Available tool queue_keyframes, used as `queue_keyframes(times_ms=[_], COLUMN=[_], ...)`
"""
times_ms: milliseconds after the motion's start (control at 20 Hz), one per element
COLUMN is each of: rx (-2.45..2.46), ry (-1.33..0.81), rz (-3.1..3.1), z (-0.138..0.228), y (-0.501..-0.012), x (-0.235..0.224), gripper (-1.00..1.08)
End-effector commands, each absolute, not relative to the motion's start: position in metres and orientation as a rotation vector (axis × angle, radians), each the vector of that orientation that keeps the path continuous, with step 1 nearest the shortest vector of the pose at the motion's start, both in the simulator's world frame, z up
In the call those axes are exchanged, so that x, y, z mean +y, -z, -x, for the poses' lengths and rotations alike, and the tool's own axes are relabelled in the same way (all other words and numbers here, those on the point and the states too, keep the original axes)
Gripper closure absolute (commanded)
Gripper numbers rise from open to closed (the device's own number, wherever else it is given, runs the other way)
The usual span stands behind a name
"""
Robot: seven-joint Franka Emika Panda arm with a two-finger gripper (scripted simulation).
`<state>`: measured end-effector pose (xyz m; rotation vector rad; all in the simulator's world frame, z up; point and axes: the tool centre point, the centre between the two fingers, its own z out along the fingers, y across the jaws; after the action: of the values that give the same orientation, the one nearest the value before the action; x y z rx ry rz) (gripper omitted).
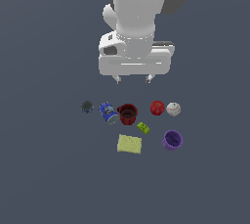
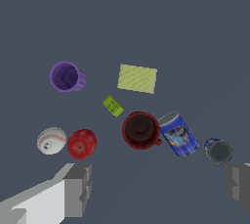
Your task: Pick up a designated object from a clutter of objects.
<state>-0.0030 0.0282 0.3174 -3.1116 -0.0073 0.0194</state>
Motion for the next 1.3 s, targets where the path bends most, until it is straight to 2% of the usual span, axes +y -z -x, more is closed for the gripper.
queue_keyframes(times_ms=[0,600,950,1250], rx=[-0.007,-0.051,-0.082,-0.156], ry=[-0.019,0.082,0.074,0.063], rz=[3.112,3.119,3.124,3.133], z=[0.003,-0.005,-0.005,-0.003], y=[-0.317,-0.347,-0.33,-0.294], x=[0.028,0.024,0.033,0.053], gripper=[-0.92,-0.92,-0.92,-0.92])
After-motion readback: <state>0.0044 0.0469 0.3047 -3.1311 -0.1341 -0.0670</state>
